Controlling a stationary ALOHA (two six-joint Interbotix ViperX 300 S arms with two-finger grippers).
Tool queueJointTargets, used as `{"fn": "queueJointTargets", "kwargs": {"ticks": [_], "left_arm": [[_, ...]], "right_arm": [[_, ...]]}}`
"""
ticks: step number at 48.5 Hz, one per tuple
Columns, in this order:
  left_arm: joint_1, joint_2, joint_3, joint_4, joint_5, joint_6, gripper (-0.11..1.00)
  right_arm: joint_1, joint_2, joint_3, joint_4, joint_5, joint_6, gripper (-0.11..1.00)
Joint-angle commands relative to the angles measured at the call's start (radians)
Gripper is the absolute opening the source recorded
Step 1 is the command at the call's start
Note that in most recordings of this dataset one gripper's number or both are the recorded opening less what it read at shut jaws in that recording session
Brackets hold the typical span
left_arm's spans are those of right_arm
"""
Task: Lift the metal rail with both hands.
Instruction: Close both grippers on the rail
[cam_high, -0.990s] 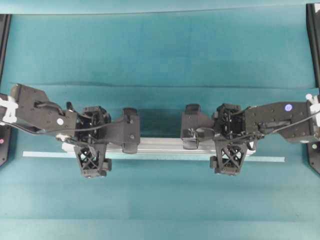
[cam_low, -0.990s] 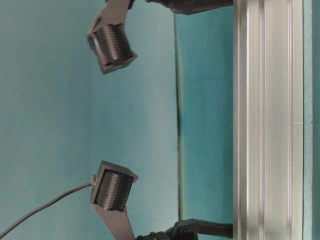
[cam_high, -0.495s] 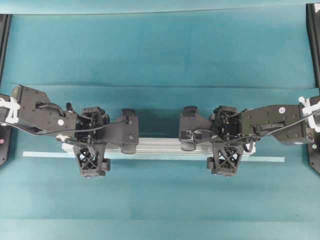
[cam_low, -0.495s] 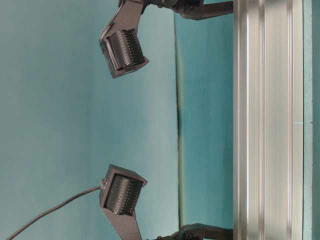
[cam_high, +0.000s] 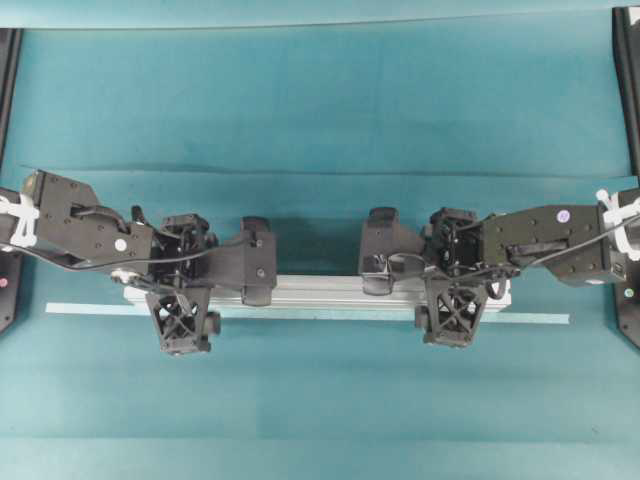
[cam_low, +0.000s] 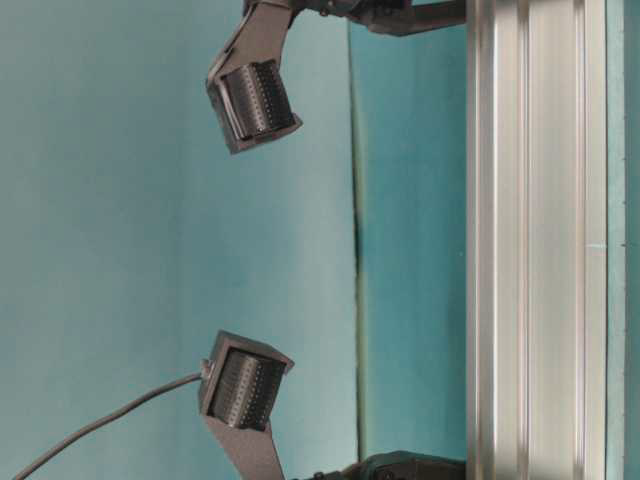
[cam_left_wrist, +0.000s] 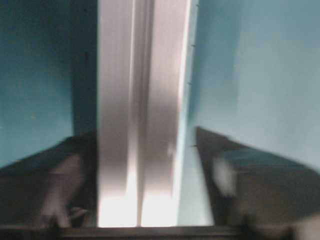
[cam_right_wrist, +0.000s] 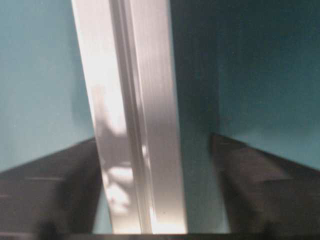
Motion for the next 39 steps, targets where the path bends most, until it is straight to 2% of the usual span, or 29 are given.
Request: {"fn": "queueJointTargets", "kwargs": {"ticks": [1, 4, 6, 39], "left_arm": [[-0.006, -0.017, -0.006, 0.000, -0.009, 0.002, 0.54], [-0.006, -0.018, -0.006, 0.000, -0.011, 0.000, 0.38], [-0.006, -0.018, -0.008, 0.000, -0.009, 0.000, 0.37], [0.003, -0.037, -0.011, -0.002, -0.003, 0.002, 0.37]], "right_arm": [[0.000, 0.008, -0.008, 0.002, -0.008, -0.003, 0.54], [-0.002, 0.008, -0.008, 0.005, -0.006, -0.003, 0.37], [-0.002, 0.009, -0.008, 0.006, -0.005, -0.003, 0.33], [-0.003, 0.003, -0.009, 0.006, 0.002, -0.003, 0.33]]}}
